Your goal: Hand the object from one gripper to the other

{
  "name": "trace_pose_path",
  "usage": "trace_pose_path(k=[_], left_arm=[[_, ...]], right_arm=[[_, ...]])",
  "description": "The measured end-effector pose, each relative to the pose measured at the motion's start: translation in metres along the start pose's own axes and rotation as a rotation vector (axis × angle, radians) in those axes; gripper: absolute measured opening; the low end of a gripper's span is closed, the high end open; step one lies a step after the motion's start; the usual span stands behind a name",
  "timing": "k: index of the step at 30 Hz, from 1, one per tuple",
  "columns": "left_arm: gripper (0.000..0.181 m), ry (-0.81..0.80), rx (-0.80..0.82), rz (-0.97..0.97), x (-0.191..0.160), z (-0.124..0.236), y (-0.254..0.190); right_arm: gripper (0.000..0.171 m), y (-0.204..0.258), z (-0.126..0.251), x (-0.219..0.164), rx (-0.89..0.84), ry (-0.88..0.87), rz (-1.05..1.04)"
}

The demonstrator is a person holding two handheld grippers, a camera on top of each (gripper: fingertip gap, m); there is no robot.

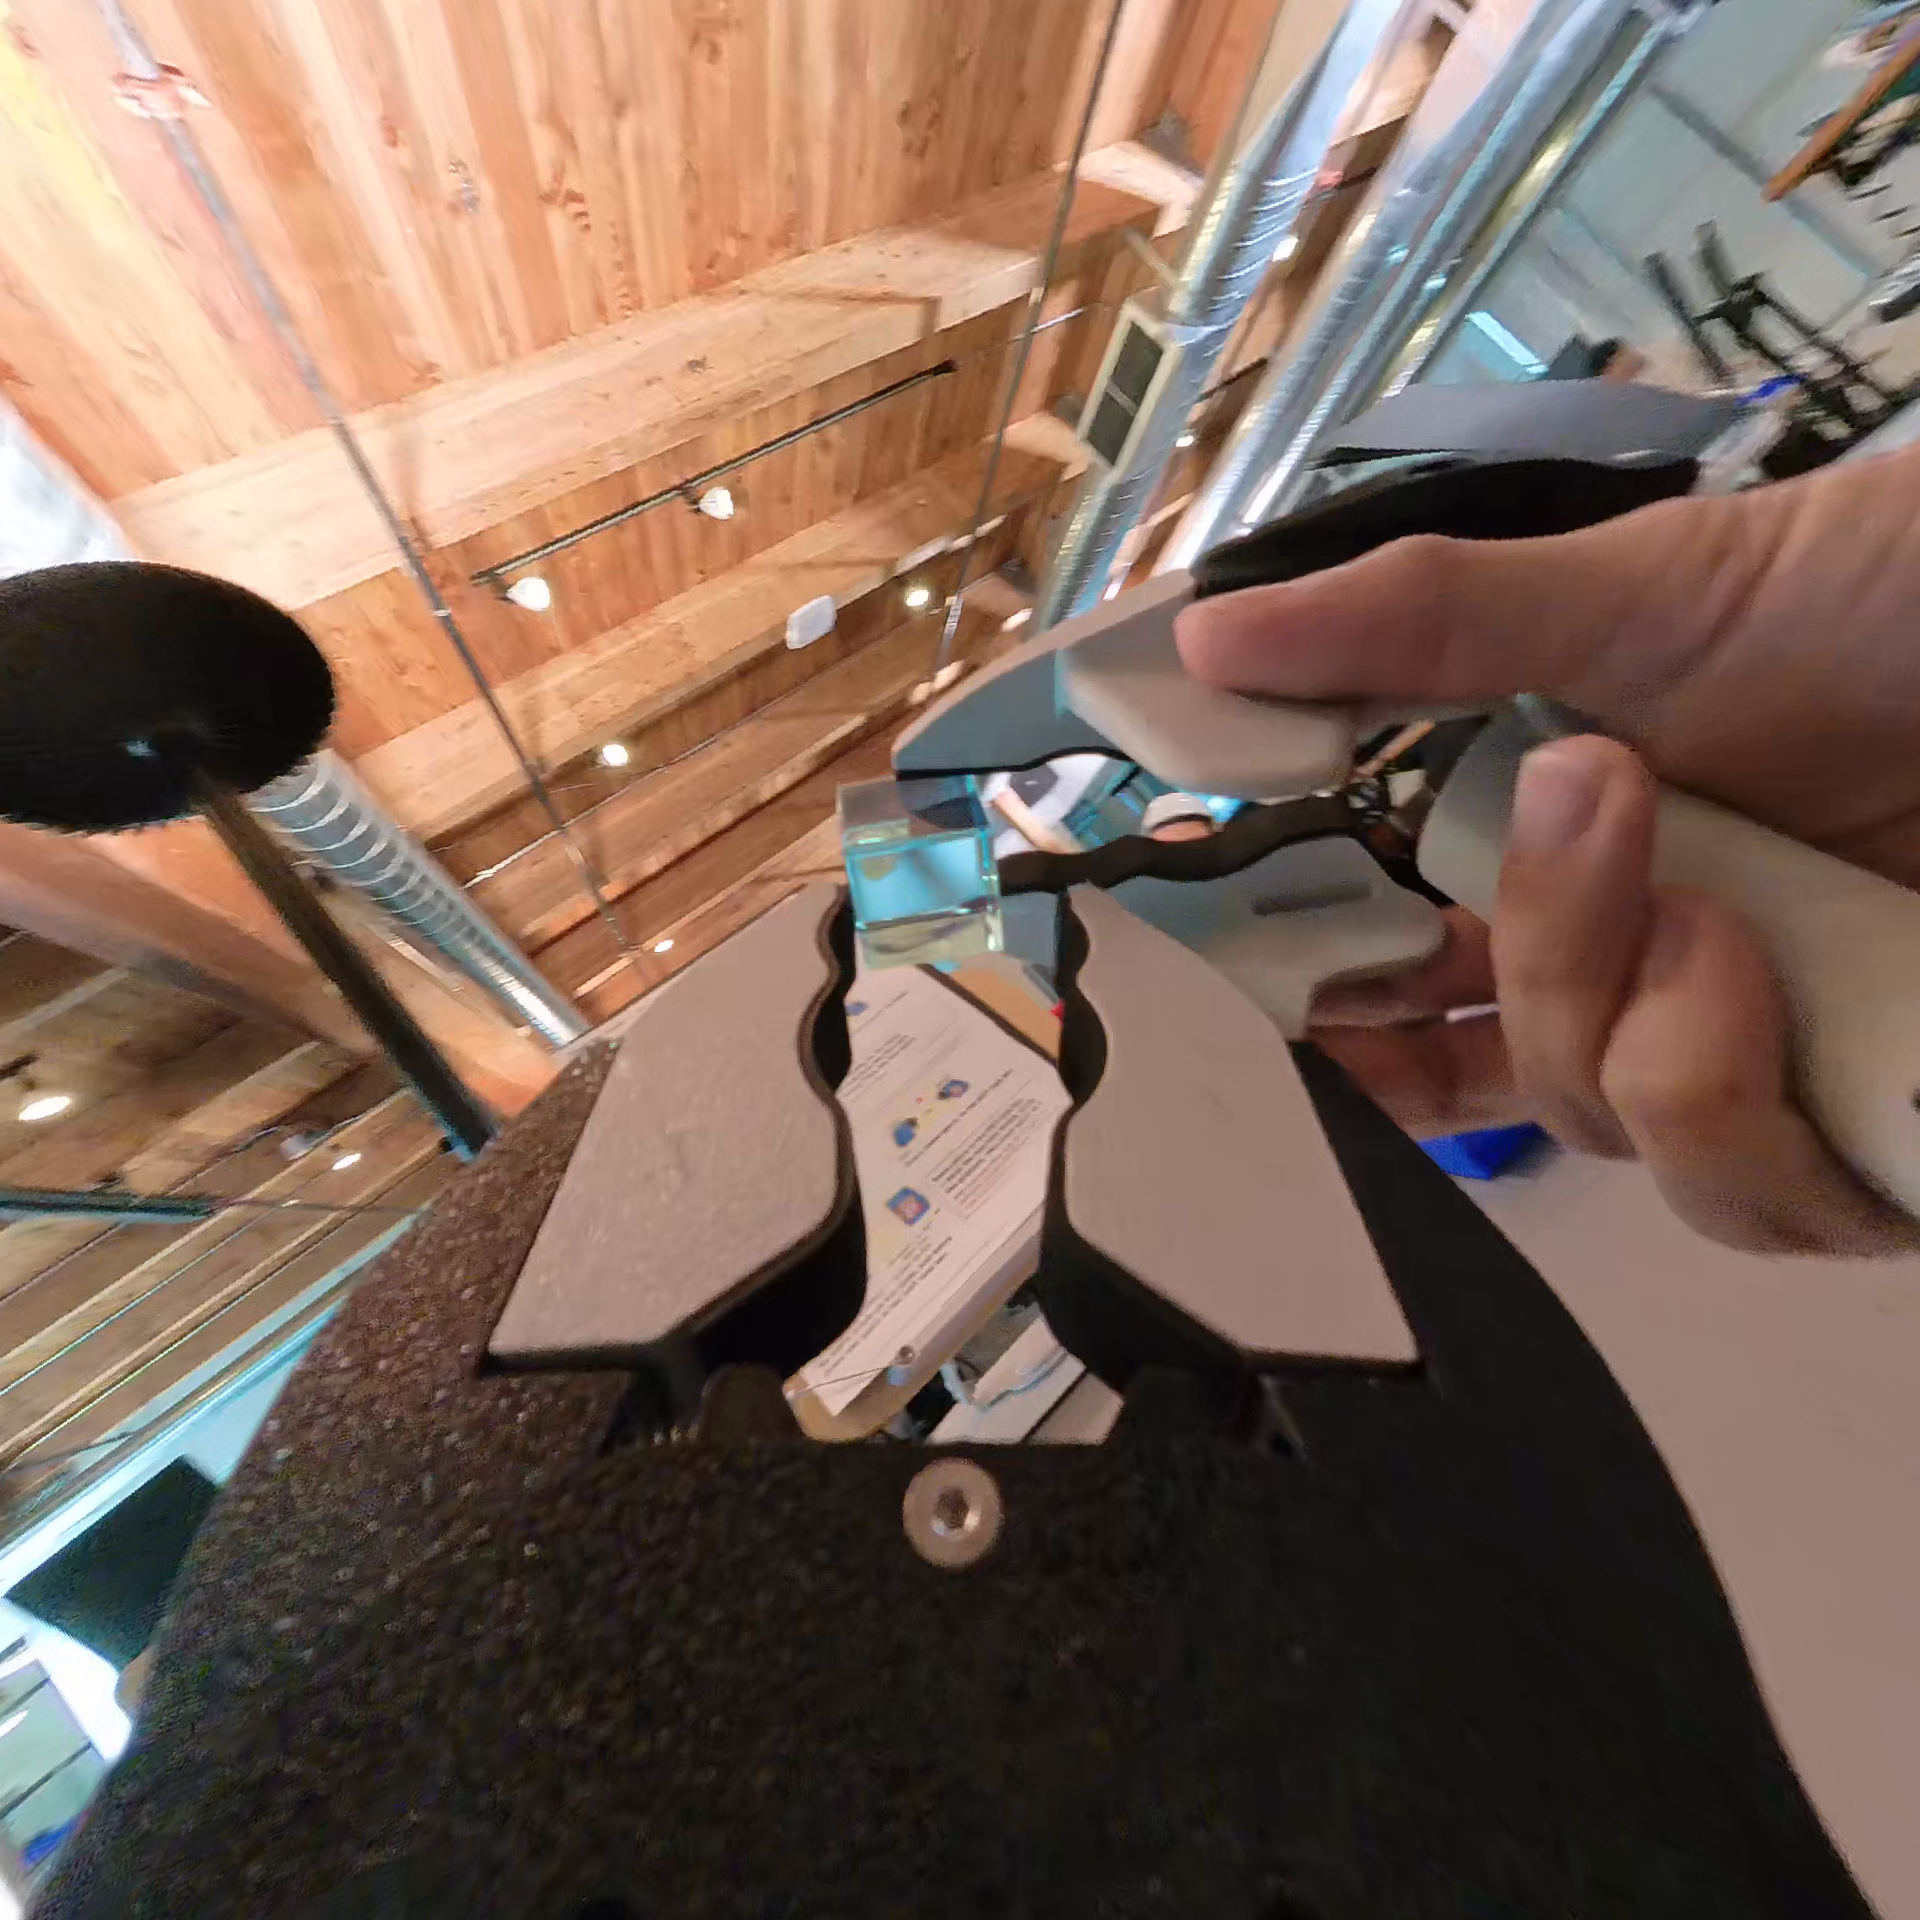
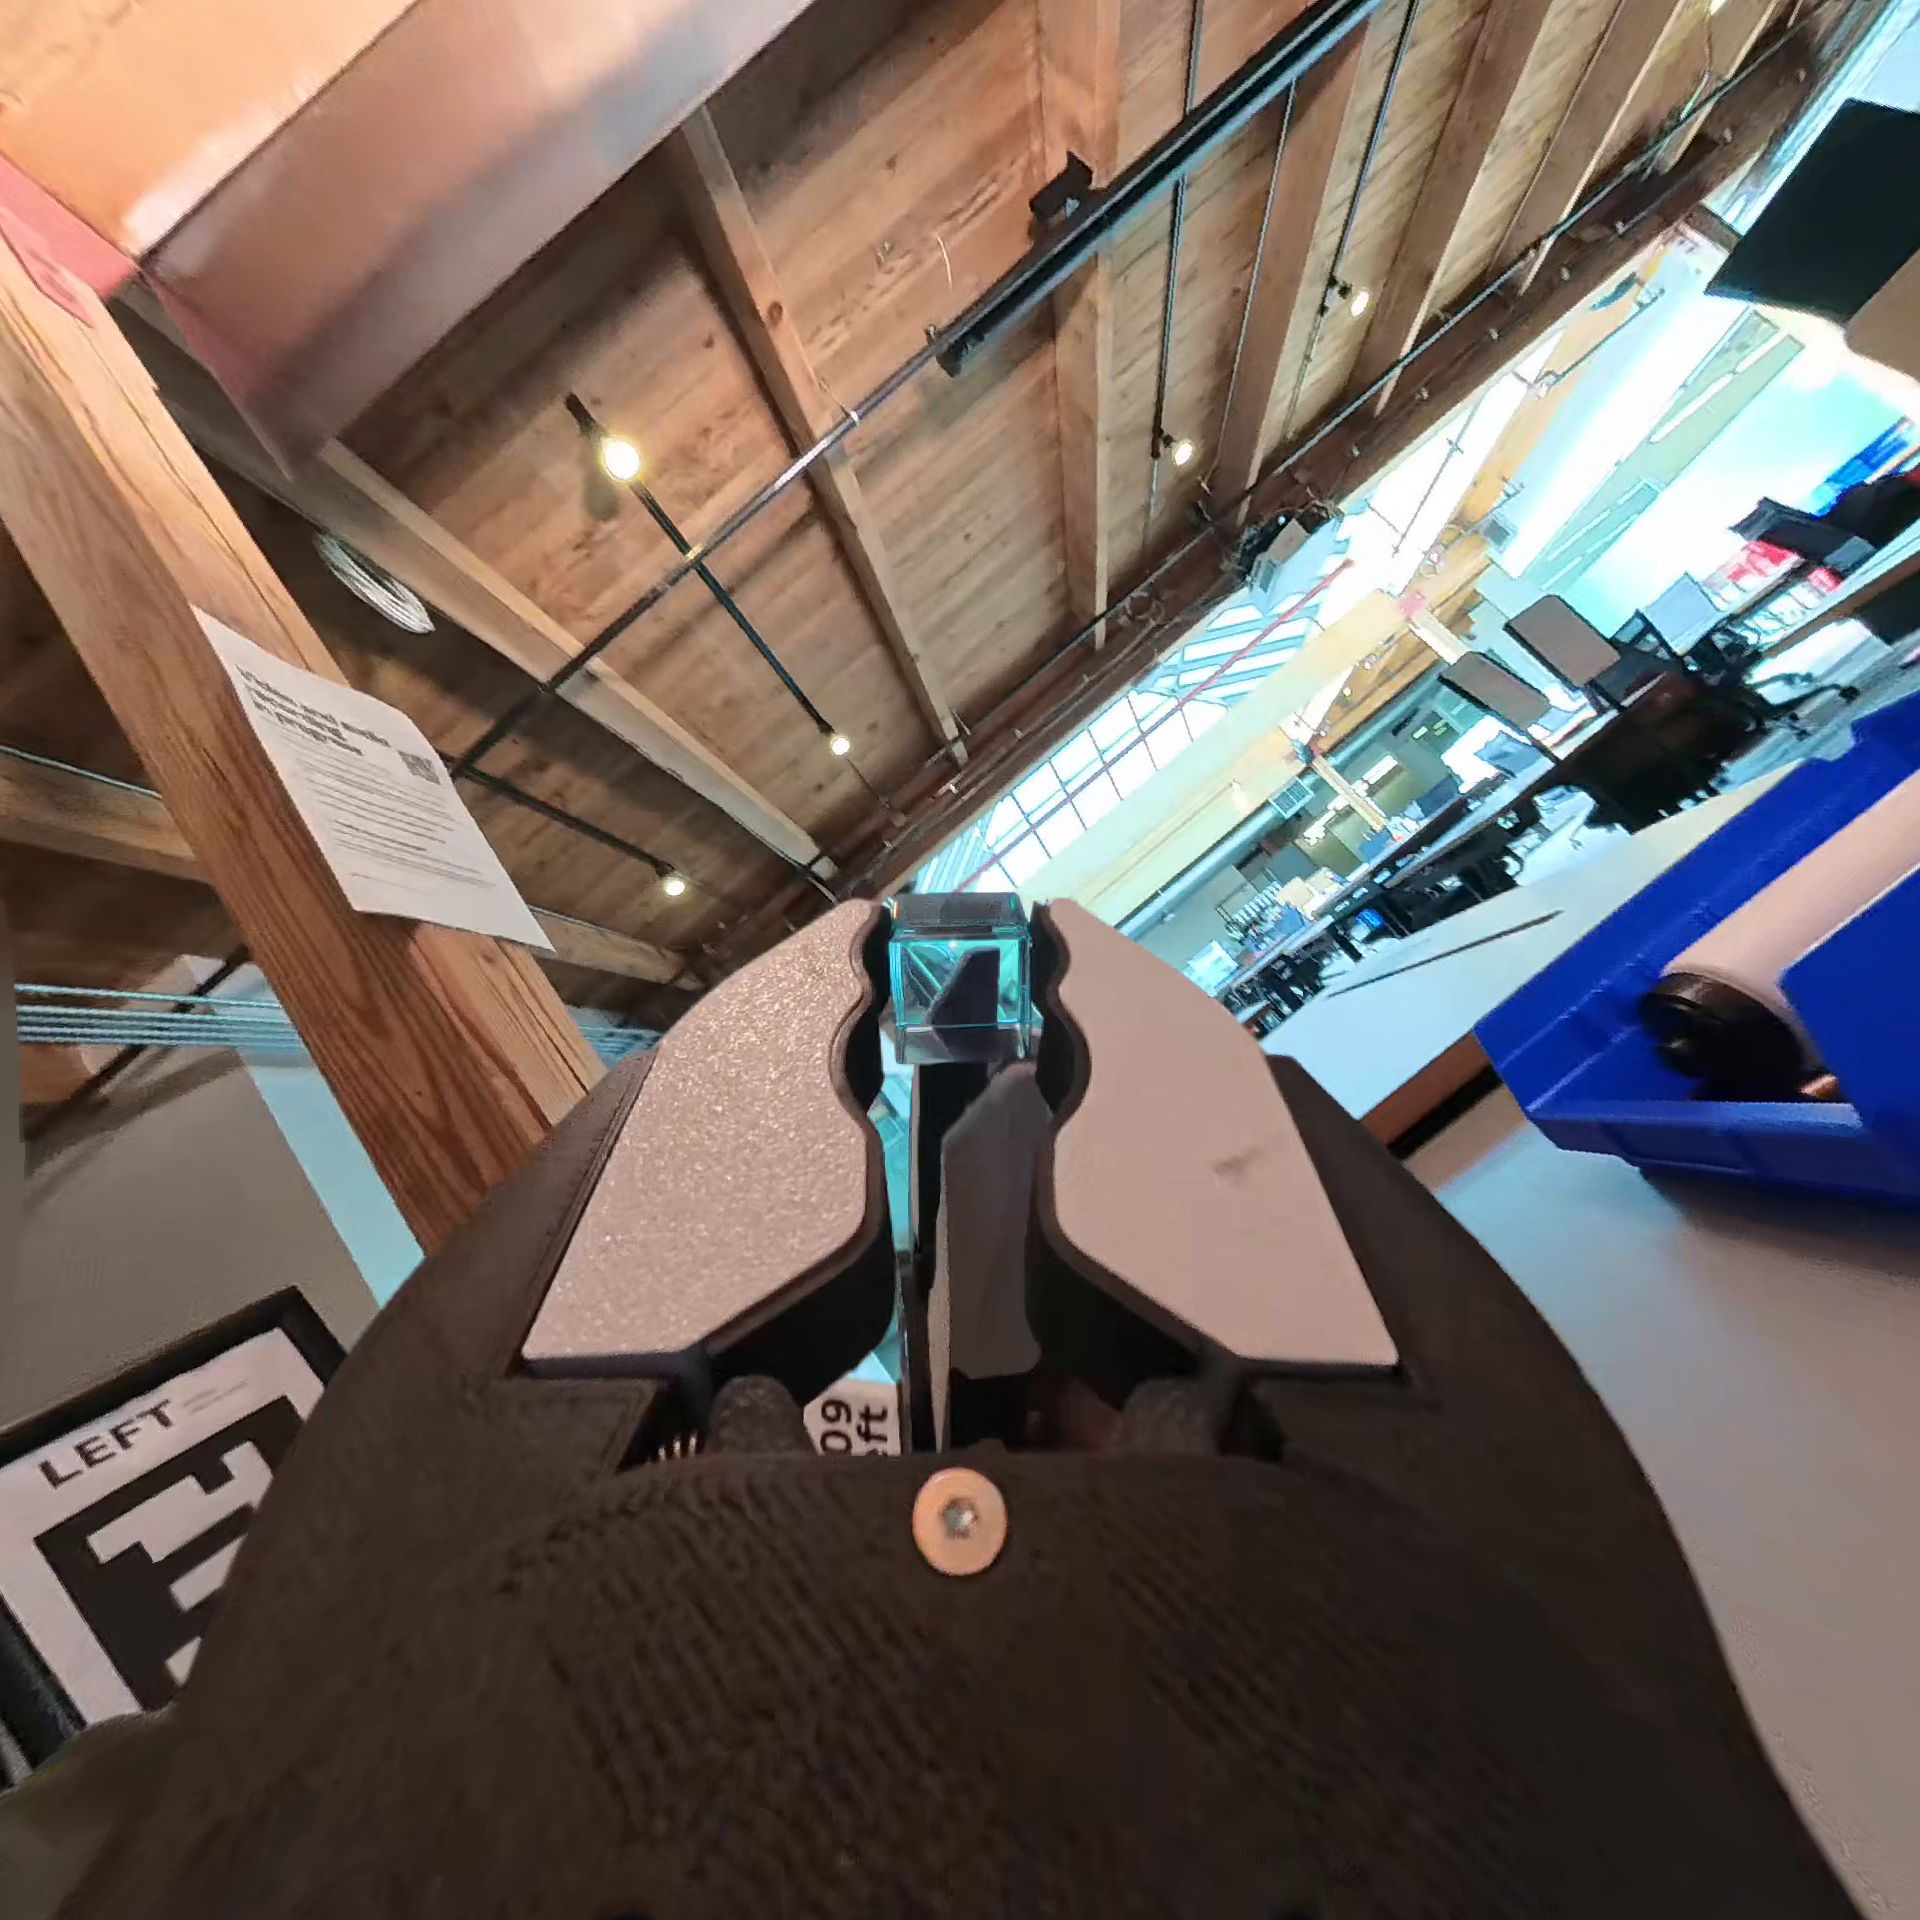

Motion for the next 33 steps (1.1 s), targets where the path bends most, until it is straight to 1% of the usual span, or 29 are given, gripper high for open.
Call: trace_pose_path(k=[2,4,6,8,9,10,11,13,16,18,20,21,23,26,29,31,33], left_arm=[[0.026,-0.007,0.067,0.008,0.002,0.002,0.000],[0.026,-0.004,0.083,0.015,0.001,0.003,0.000],[0.025,0.006,0.078,0.026,0.000,0.003,0.000],[0.025,0.036,0.023,0.052,-0.001,0.000,0.004],[0.025,0.054,-0.010,0.060,0.000,-0.001,0.007],[0.025,0.078,-0.063,0.074,0.000,-0.003,0.010],[0.025,0.105,-0.156,0.101,0.000,-0.005,0.012],[0.025,0.153,-0.334,0.163,0.000,-0.004,0.017],[0.025,0.227,-0.558,0.239,-0.003,0.002,0.024],[0.025,0.292,-0.681,0.314,-0.008,0.007,0.026],[0.025,0.323,-0.788,0.444,-0.011,0.011,0.028],[0.025,0.335,-0.839,0.530,-0.012,0.012,0.028],[0.025,0.363,-0.905,0.700,-0.014,0.012,0.029],[0.025,0.420,-0.978,0.892,-0.020,0.010,0.027],[0.025,0.463,-0.997,1.068,-0.026,0.008,0.027],[0.026,0.464,-1.027,1.209,-0.028,0.007,0.029],[0.025,0.488,-1.056,1.308,-0.031,0.008,0.029]], right_arm=[[0.026,0.000,-0.001,-0.004,0.011,-0.004,-0.008],[0.025,-0.001,-0.001,-0.005,0.011,-0.007,0.003],[0.025,-0.003,0.000,-0.005,0.016,-0.010,0.017],[0.026,-0.006,0.001,-0.001,0.038,0.029,0.067],[0.027,-0.009,0.002,0.002,0.046,0.081,0.137],[0.035,-0.011,0.003,0.005,0.039,0.144,0.220],[0.045,-0.012,0.005,0.008,0.029,0.211,0.314],[0.057,-0.012,0.009,0.016,-0.007,0.327,0.513],[0.063,-0.002,0.013,0.021,0.012,0.480,0.813],[0.067,0.008,0.017,0.016,0.099,0.612,1.041],[0.065,0.016,0.022,0.007,0.180,0.701,1.298],[0.064,0.018,0.023,0.002,0.213,0.750,1.395],[0.063,0.021,0.024,-0.006,0.239,0.824,1.504],[0.055,0.025,0.021,-0.014,0.263,0.801,1.684],[0.048,0.025,0.020,-0.019,0.267,0.815,1.939],[0.046,0.022,0.021,-0.023,0.262,0.874,2.034],[0.043,0.022,0.021,-0.024,0.266,0.863,2.085]])
Point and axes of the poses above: each gripper's, where its closed fingertips meet, z back along the fingers, x out of its top, y = z × x across the jaws, the point moved 8 cm from there along z, back along the fingers, and after that the axes turned 9 degrees about z, right-handed, at the moved point
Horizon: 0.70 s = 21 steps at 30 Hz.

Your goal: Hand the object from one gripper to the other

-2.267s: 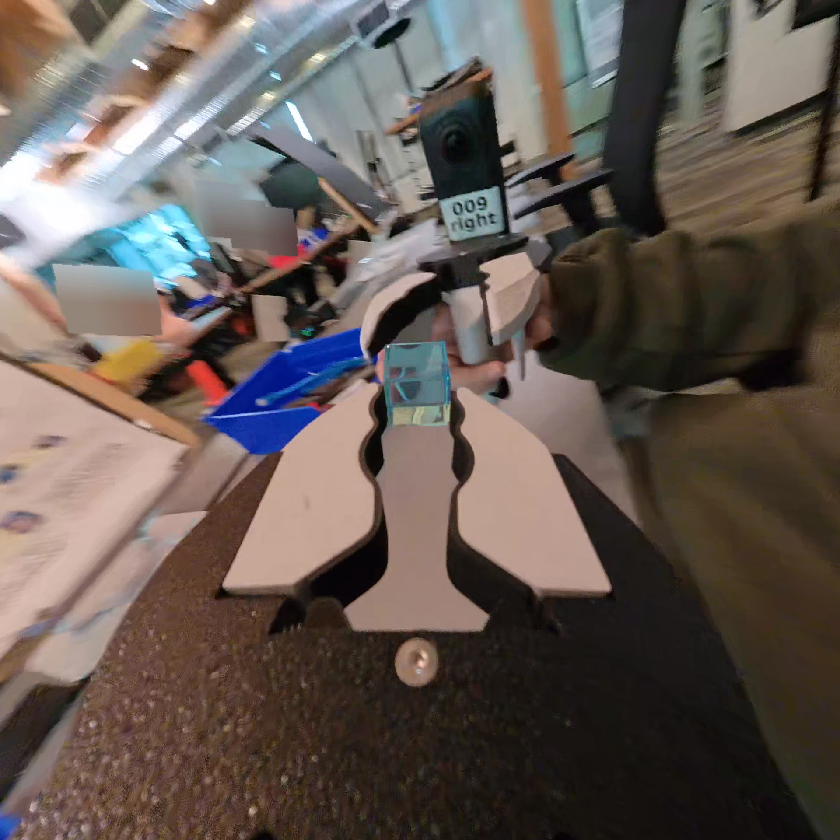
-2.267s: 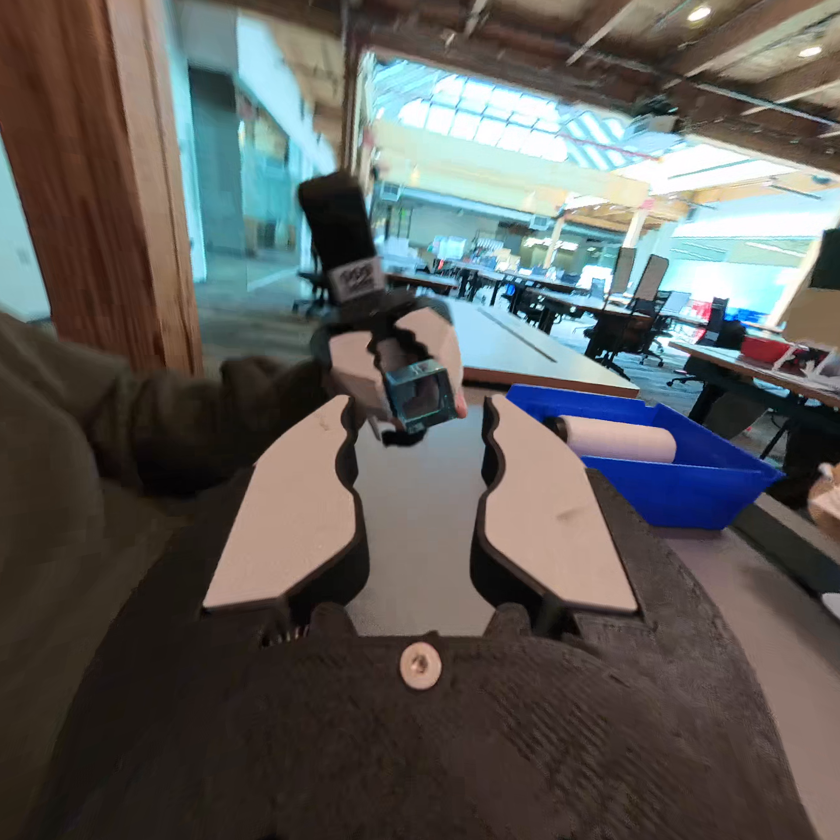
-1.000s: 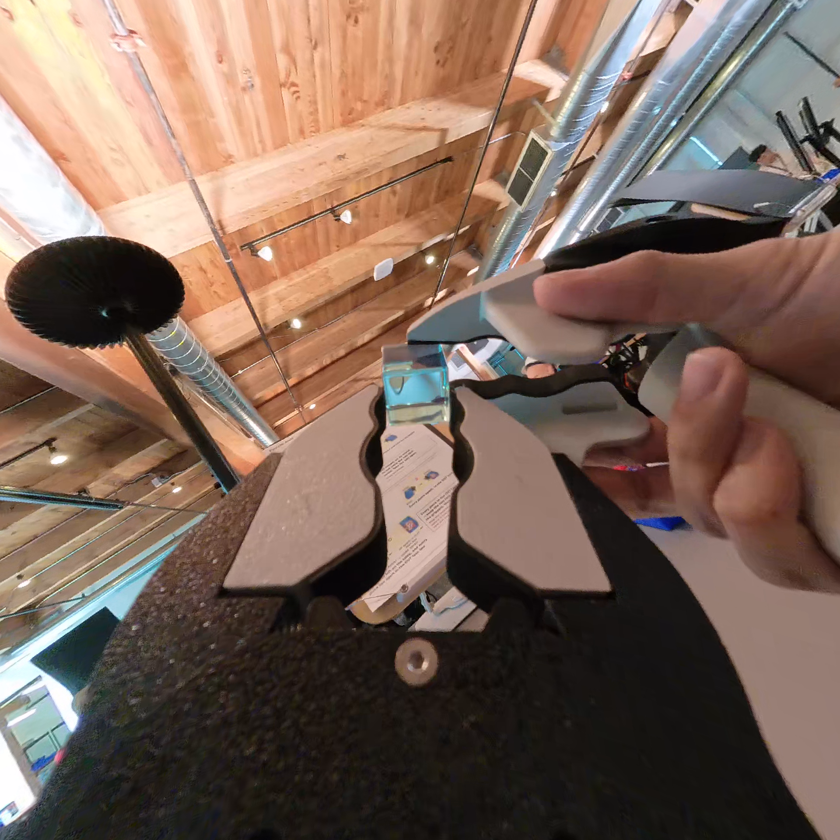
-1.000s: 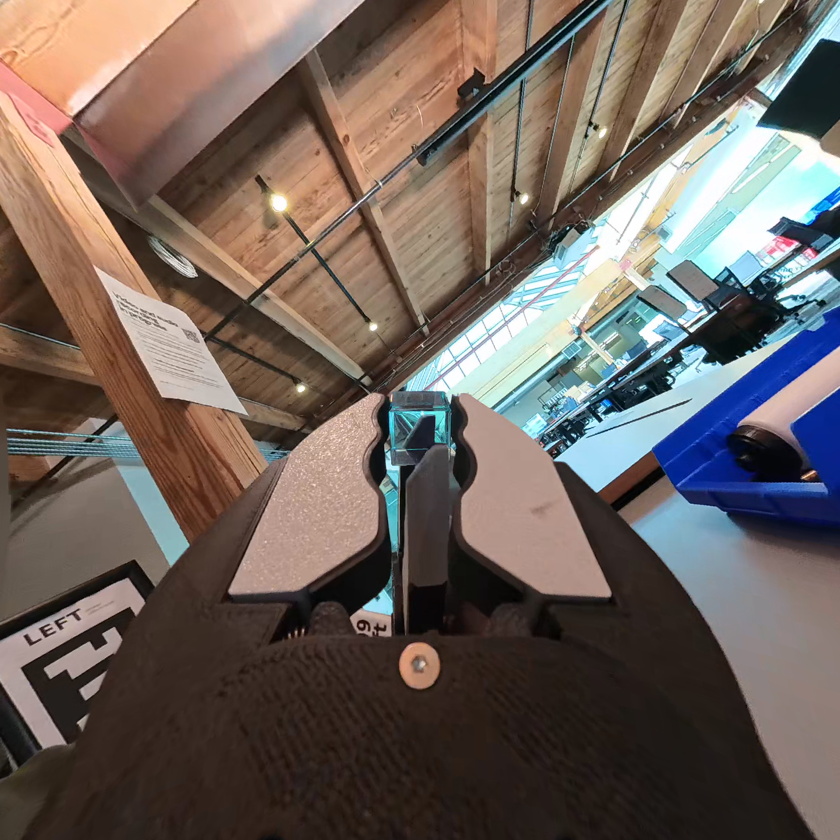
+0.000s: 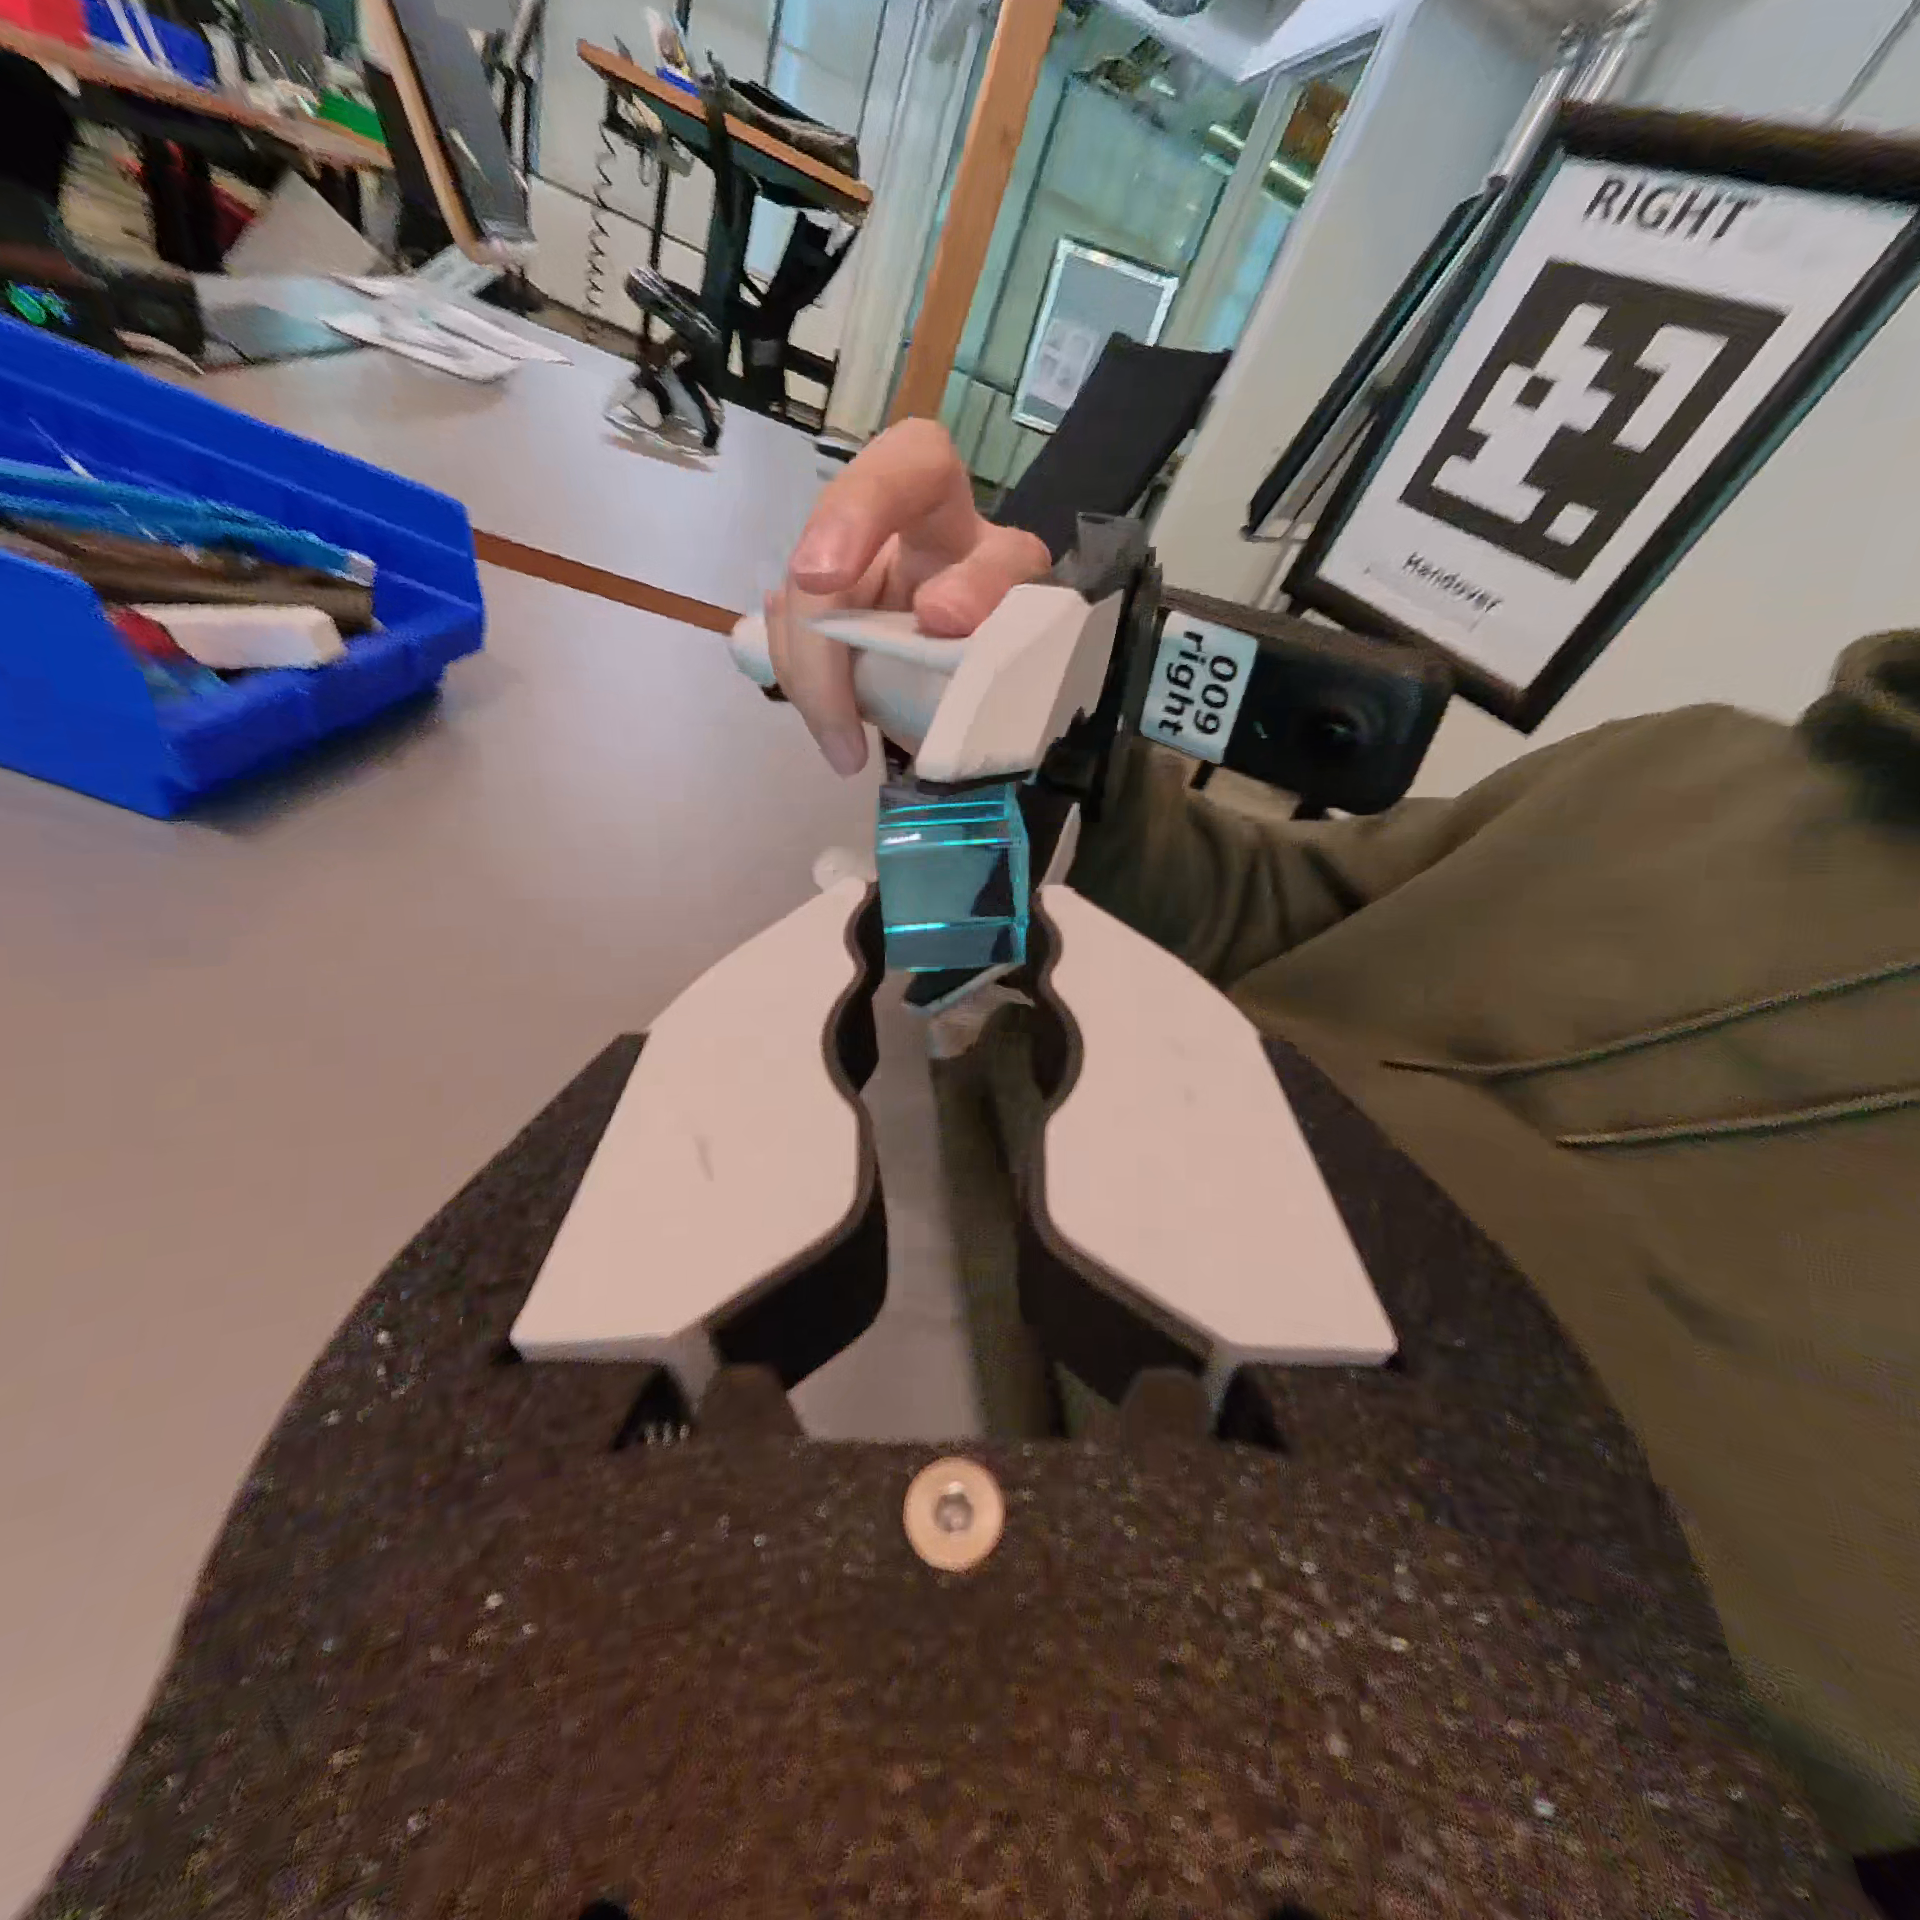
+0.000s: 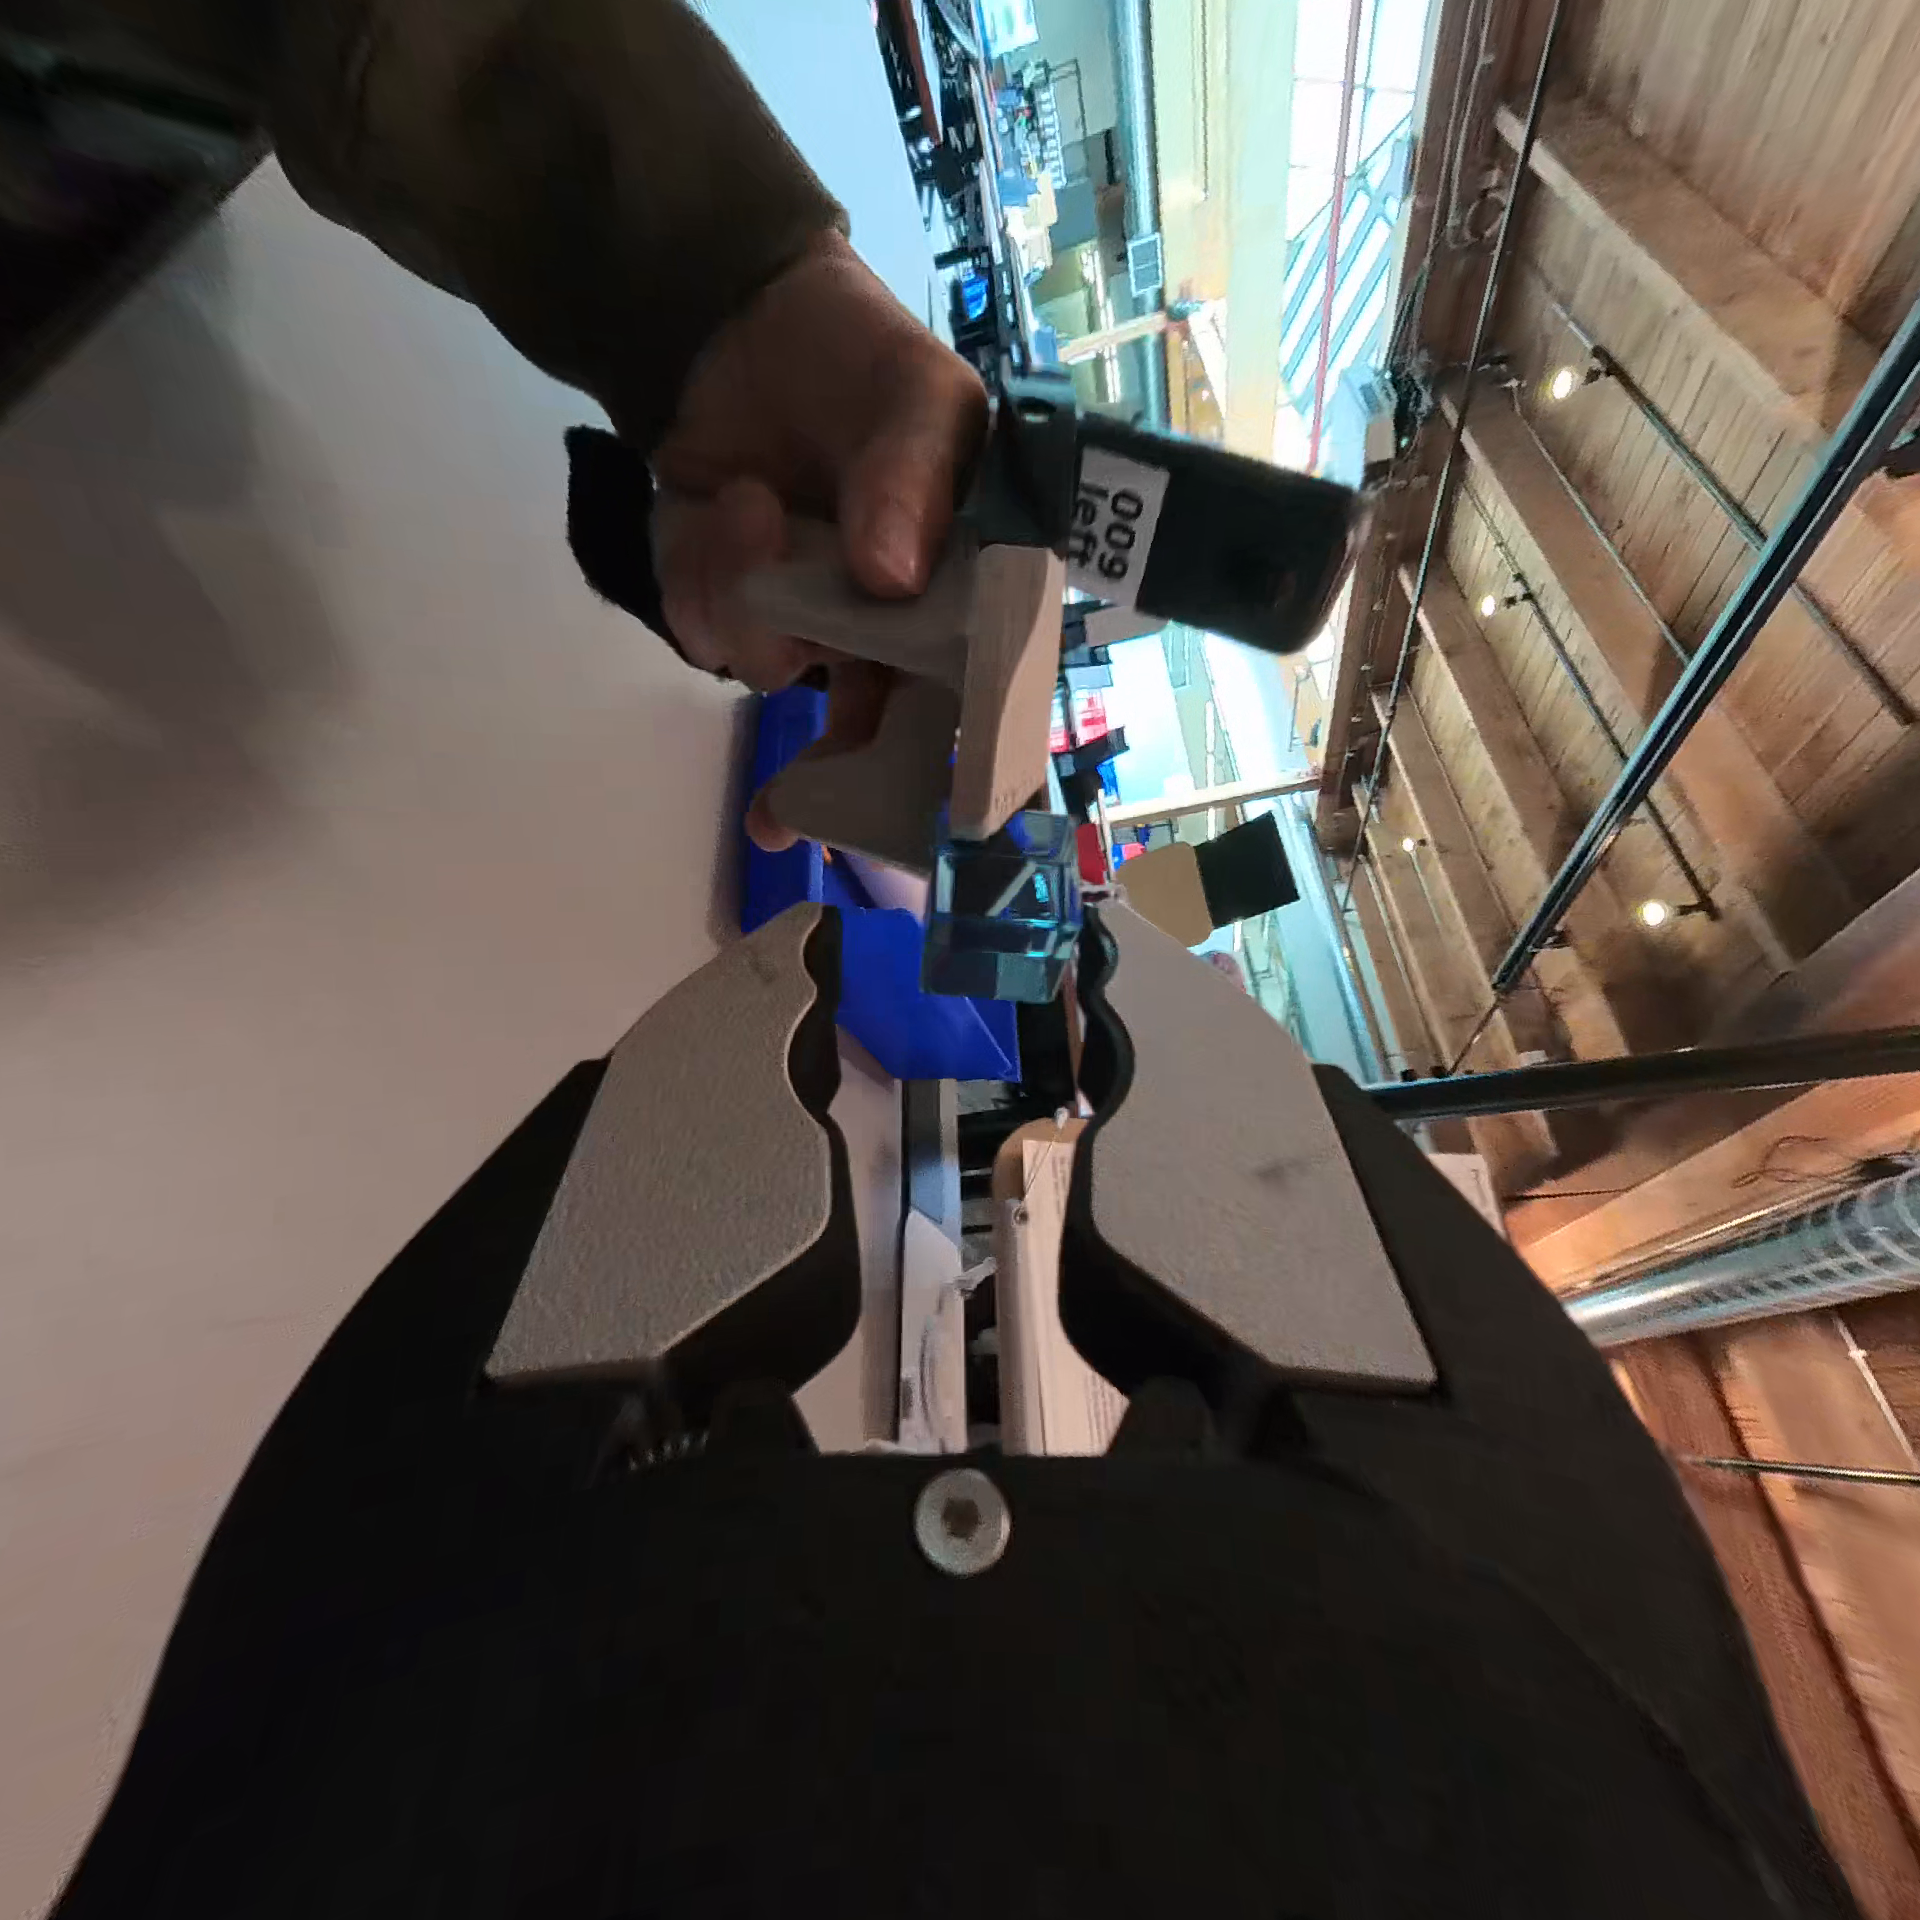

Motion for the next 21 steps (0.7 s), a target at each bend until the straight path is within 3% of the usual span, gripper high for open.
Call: trace_pose_path(k=[7,9,11,15,16,21], left_arm=[[0.025,0.047,-0.212,0.079,-0.010,-0.002,-0.002],[0.025,0.000,-0.233,0.092,-0.007,0.000,-0.002],[0.025,-0.088,-0.108,0.075,-0.002,0.004,0.005],[0.038,-0.118,0.377,-0.099,0.005,0.010,0.017],[0.048,-0.109,0.469,-0.141,0.007,0.009,0.016],[0.049,-0.104,0.675,-0.211,0.011,-0.012,0.005]], right_arm=[[0.029,-0.001,-0.002,0.014,-0.020,-0.131,-0.058],[0.028,-0.004,-0.005,0.015,-0.065,-0.098,-0.090],[0.028,-0.006,-0.010,0.006,-0.090,0.066,-0.081],[0.028,-0.006,-0.016,-0.013,-0.070,0.429,0.043],[0.028,-0.005,-0.017,-0.016,-0.066,0.487,0.069],[0.028,-0.001,-0.023,-0.019,-0.050,0.687,0.208]])
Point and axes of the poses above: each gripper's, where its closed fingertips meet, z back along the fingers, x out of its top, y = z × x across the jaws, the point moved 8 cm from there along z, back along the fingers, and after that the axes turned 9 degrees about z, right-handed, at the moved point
